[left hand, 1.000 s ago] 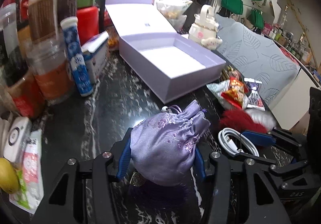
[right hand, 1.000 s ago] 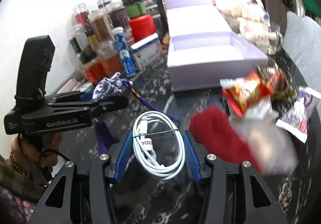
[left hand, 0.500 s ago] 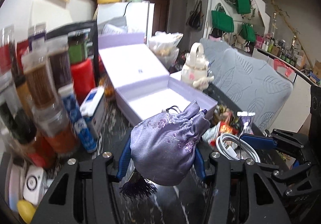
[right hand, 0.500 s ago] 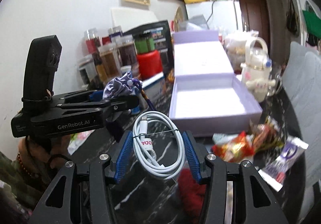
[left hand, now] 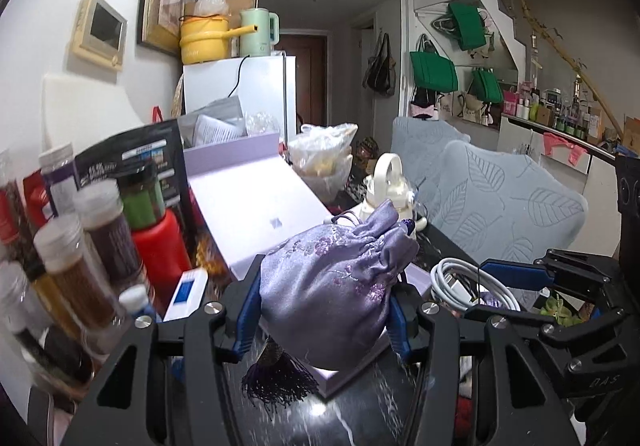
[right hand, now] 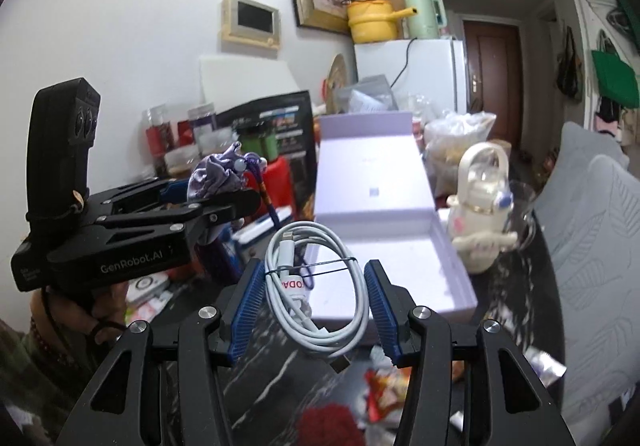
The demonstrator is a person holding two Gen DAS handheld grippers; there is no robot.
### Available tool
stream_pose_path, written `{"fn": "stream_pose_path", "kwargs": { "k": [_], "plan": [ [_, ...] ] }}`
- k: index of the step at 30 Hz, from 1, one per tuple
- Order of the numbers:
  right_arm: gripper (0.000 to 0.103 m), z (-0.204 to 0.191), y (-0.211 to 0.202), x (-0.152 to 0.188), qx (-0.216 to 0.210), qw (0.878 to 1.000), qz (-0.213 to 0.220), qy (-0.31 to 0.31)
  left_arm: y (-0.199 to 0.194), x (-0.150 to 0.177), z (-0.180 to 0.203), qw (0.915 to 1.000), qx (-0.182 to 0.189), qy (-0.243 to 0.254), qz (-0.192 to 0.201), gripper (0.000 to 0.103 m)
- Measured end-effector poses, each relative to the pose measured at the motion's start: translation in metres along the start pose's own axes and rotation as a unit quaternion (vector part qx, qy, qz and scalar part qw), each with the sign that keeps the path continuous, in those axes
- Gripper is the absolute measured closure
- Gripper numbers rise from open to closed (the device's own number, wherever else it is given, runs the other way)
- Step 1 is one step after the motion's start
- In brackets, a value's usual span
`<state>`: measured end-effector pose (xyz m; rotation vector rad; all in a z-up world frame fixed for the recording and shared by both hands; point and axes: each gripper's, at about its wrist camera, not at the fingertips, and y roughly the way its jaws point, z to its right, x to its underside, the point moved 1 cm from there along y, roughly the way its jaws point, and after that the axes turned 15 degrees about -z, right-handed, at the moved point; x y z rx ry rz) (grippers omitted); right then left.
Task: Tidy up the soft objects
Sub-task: 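Carry the pouch and cable with both tools over the lavender gift box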
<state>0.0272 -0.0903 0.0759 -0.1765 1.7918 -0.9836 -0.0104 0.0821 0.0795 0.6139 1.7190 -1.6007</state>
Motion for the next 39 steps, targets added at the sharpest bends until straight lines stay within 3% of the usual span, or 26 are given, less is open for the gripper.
{"fn": "stream_pose_path", "kwargs": {
  "k": [20, 27, 30, 39],
  "plan": [
    [0.052, 0.044, 0.031, -0.089, 0.028, 0.999, 0.043, -0.014, 0.06, -0.088, -0.008, 0.9994, -0.006, 0.011, 0.032, 0.051],
    [0.052, 0.065, 0.059, -0.109, 0.029, 0.999, 0.03, -0.006, 0.097, -0.096, -0.019, 0.9999, -0.01, 0.0, 0.009, 0.051],
    [0.052, 0.073, 0.074, -0.11, 0.032, 0.999, 0.017, 0.0, 0.121, -0.095, -0.021, 0.9997, -0.002, 0.001, -0.023, 0.051],
    [0.052, 0.103, 0.116, -0.101, 0.039, 0.998, -0.013, 0.038, 0.164, -0.087, -0.027, 0.9968, -0.033, -0.004, -0.073, 0.051]
  ]
}}
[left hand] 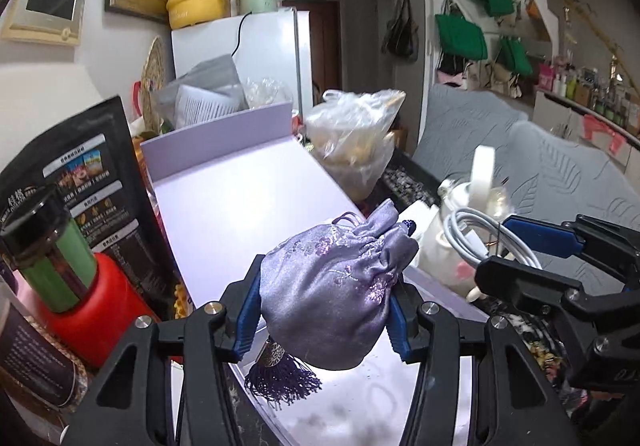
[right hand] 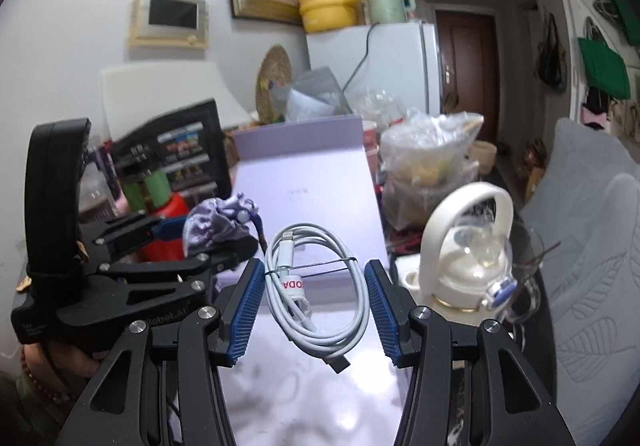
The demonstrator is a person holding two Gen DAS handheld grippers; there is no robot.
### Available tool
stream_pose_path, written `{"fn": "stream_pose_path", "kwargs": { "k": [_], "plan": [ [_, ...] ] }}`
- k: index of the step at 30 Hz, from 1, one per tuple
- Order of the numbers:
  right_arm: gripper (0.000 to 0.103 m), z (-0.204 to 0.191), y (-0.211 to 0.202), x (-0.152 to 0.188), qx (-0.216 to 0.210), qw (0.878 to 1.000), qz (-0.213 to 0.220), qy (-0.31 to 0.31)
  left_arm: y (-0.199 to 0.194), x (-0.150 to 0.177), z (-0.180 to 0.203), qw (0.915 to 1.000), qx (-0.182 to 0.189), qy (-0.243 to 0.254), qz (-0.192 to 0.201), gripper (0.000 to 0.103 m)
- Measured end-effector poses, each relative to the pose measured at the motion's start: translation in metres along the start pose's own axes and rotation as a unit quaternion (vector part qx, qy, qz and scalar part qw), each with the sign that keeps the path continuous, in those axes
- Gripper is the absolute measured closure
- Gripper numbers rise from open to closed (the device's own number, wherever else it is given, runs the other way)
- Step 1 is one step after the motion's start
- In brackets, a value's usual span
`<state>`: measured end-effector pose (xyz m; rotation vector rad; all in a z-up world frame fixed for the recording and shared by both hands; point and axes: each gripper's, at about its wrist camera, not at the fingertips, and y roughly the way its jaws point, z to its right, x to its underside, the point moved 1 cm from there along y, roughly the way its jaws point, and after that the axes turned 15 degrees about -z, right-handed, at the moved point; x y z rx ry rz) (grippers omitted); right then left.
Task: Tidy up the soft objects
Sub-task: 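Carry the pouch and cable with both tools over the lavender gift box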
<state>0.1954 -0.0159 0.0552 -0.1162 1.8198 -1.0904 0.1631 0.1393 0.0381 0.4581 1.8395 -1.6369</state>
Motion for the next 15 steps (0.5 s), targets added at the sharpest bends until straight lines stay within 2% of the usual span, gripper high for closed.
{"fn": "stream_pose_path", "kwargs": {
  "k": [7, 15],
  "plan": [
    [0.051, 0.004, 0.013, 0.004, 0.006, 1.0, -0.015, -0.001, 0.026, 0.003, 0.0, 0.9992, -0.007, -0.003, -0.04, 0.051],
    [0.05, 0.011, 0.032, 0.005, 0.024, 0.999, -0.036, 0.011, 0.037, 0.005, -0.001, 0.9979, -0.022, -0.011, -0.06, 0.05]
  ]
}}
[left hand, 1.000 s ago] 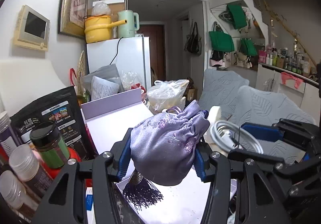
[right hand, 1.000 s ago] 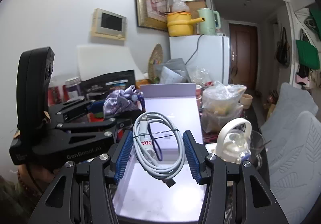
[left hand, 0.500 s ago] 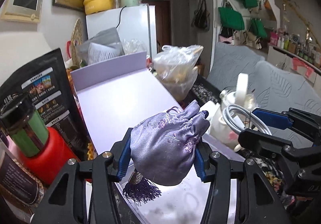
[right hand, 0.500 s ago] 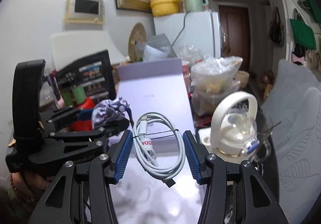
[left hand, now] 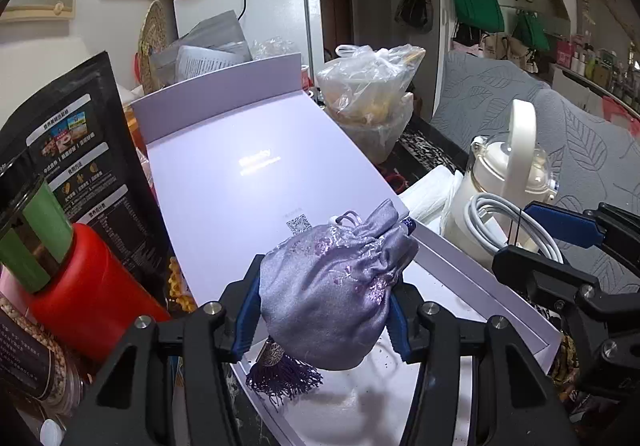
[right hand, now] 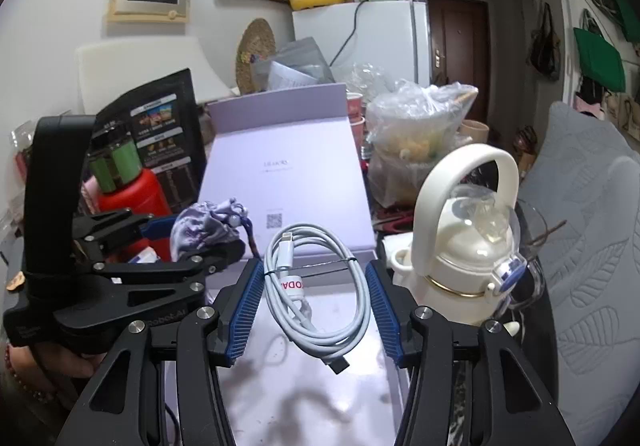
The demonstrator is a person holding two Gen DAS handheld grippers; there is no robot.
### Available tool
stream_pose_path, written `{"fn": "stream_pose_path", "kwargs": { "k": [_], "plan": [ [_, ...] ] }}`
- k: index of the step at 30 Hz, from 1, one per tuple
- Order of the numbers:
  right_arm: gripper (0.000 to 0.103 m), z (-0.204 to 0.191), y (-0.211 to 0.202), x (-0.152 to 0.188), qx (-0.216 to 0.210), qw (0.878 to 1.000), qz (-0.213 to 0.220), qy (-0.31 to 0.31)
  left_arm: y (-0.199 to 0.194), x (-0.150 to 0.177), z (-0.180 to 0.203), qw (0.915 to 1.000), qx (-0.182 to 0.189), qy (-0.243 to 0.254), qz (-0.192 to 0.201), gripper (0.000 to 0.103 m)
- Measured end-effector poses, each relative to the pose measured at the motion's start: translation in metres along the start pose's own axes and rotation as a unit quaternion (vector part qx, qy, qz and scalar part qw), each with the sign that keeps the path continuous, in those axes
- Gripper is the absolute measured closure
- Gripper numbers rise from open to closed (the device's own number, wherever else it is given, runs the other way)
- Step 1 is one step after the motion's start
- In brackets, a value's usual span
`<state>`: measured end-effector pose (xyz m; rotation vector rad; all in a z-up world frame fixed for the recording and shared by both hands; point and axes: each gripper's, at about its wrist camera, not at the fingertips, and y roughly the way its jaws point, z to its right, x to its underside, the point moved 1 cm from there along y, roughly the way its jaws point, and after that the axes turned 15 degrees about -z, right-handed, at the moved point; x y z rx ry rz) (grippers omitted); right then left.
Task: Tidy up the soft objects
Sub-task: 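Carry the pouch and cable with both tools over the lavender gift box, then lower and release the pouch and cable into the box with both tools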
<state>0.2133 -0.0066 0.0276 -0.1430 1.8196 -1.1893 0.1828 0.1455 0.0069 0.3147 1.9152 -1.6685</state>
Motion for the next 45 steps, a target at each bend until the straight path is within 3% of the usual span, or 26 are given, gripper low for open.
{"fn": "stream_pose_path", "kwargs": {
  "k": [3, 4, 5, 6, 8, 15, 29, 45],
  "plan": [
    [0.049, 0.002, 0.003, 0.0, 0.01, 1.0, -0.005, 0.004, 0.005, -0.003, -0.003, 0.9998, 0.009, -0.007, -0.013, 0.043],
    [0.044, 0.003, 0.003, 0.0, 0.013, 1.0, -0.006, 0.004, 0.008, -0.004, -0.004, 0.9996, 0.014, -0.007, -0.021, 0.039],
    [0.033, 0.003, 0.004, 0.0, 0.017, 1.0, -0.008, 0.006, 0.01, -0.005, -0.004, 0.9994, 0.017, -0.009, -0.028, 0.028],
    [0.029, 0.004, 0.004, 0.001, 0.02, 1.0, -0.008, 0.008, 0.011, -0.005, -0.005, 0.9992, 0.014, -0.015, -0.035, 0.015],
    [0.028, 0.005, 0.002, 0.001, 0.024, 1.0, -0.007, 0.011, 0.011, -0.005, -0.006, 0.9992, 0.005, -0.021, -0.035, 0.006],
    [0.028, 0.005, -0.005, -0.001, 0.042, 0.999, -0.003, 0.013, -0.002, -0.004, -0.01, 0.9994, -0.013, -0.027, -0.015, 0.006],
    [0.028, -0.005, -0.053, 0.012, 0.046, 0.999, 0.016, 0.018, -0.065, 0.005, 0.002, 0.9987, 0.001, -0.018, 0.047, 0.006],
    [0.028, -0.033, -0.128, 0.044, 0.056, 0.997, 0.05, 0.023, -0.145, 0.046, 0.019, 0.9956, 0.012, -0.008, 0.093, 0.006]
  ]
}}
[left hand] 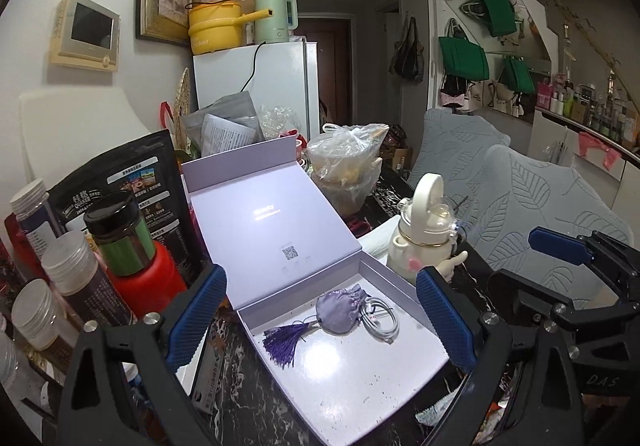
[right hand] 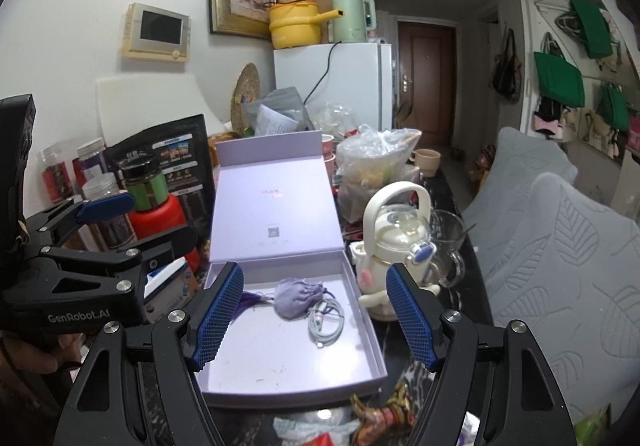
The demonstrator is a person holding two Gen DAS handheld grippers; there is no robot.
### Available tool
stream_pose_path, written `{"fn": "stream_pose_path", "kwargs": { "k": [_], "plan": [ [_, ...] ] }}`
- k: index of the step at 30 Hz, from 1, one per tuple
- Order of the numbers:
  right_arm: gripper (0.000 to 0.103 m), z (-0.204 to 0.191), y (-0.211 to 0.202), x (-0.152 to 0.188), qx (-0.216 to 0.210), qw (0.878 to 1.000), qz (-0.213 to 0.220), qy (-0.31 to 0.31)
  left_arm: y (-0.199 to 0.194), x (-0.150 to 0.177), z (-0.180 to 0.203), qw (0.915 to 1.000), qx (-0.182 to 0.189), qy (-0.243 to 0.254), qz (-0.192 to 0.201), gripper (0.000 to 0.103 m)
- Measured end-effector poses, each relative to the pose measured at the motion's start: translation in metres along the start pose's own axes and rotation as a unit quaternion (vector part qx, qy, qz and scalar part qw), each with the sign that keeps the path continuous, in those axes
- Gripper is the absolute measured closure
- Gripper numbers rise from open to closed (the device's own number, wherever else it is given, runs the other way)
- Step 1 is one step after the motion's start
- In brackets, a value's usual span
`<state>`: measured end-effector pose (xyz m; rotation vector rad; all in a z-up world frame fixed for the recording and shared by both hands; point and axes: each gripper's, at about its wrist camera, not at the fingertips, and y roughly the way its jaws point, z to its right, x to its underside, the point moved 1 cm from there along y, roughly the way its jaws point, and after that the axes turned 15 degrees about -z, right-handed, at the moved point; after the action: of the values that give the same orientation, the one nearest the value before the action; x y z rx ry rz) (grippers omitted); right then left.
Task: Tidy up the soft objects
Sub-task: 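Withdraw both tools from the box back toward the pile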
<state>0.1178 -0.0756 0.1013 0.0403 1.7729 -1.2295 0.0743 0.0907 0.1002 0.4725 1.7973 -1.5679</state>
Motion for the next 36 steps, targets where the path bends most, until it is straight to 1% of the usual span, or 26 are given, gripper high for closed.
{"fn": "stream_pose_path", "kwargs": {
  "k": [10, 18, 24, 36],
  "plan": [
    [0.028, -0.009, -0.04, 0.024, 0.005, 1.0, 0.019, 0.008, -0.039, 0.025, 0.009, 0.9998, 0.013, 0.006, 0.016, 0.006],
    [0.028, -0.01, -0.058, 0.05, 0.011, 1.0, 0.015, 0.022, -0.06, 0.051, 0.018, 0.9995, 0.027, 0.01, 0.014, 0.006],
    [0.027, -0.011, -0.07, 0.07, 0.018, 0.999, 0.01, 0.031, -0.068, 0.069, 0.026, 0.9987, 0.049, 0.014, 0.005, 0.006],
    [0.027, -0.008, -0.074, 0.115, 0.023, 0.998, -0.025, 0.051, -0.067, 0.103, 0.036, 0.9956, 0.089, 0.014, -0.024, 0.006]
  ]
}}
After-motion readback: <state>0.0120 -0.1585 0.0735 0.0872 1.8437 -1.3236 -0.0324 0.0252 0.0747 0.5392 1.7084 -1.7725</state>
